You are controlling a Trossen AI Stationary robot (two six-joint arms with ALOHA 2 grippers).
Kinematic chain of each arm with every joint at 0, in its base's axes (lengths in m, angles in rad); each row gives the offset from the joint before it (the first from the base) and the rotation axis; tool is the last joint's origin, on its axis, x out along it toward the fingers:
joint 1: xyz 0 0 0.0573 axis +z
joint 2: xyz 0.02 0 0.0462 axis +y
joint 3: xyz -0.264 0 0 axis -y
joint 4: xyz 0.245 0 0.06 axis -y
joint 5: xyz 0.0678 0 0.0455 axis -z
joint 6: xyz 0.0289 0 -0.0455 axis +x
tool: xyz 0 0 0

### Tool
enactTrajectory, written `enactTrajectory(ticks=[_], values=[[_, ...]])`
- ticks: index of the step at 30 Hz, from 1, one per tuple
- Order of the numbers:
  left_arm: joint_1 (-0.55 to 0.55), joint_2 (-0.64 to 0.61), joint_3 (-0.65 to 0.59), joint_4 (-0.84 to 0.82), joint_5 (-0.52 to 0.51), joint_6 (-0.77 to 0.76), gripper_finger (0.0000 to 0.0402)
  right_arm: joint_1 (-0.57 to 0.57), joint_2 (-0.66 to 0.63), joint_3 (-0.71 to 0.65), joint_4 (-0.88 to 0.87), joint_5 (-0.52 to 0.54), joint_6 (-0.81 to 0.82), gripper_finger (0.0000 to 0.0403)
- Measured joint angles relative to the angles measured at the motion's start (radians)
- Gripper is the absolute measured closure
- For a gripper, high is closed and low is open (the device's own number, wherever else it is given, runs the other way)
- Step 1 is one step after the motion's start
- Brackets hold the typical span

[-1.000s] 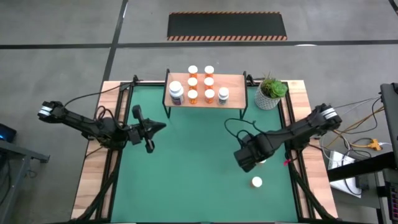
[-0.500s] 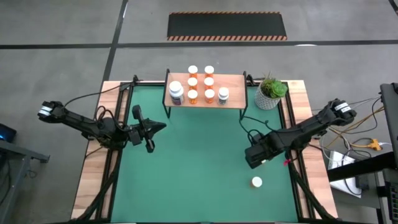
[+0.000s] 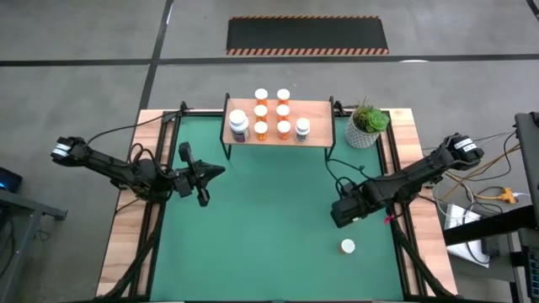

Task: Pick and place medicine bottles onto shelf by color
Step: Put the orange pill bottle on the shelf

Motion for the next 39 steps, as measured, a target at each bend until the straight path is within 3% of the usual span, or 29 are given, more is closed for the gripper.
enactTrajectory(ticks=[9, 19, 25, 32, 39], values=[[0.000, 0.001, 0.000, 0.000, 0.000, 0.000, 0.0402, 0.000, 0.000, 0.000, 0.000, 0.001, 0.016, 0.0199], [0.000, 0.001, 0.000, 0.001, 0.000, 0.000, 0.0402, 0.000, -0.001, 0.035, -0.001, 0.001, -0.017, 0.0196], [0.000, 0.003, 0.000, 0.009, 0.000, 0.020, 0.0402, -0.036, 0.001, 0.185, 0.001, 0.003, -0.174, 0.0196], [0.000, 0.003, 0.000, 0.008, 0.000, 0.021, 0.0402, -0.116, 0.001, 0.373, -0.063, 0.106, -0.388, 0.0197], [0.000, 0.003, 0.000, 0.007, 0.000, 0.023, 0.0402, -0.226, 0.001, 0.509, -0.093, 0.128, -0.637, 0.0197]])
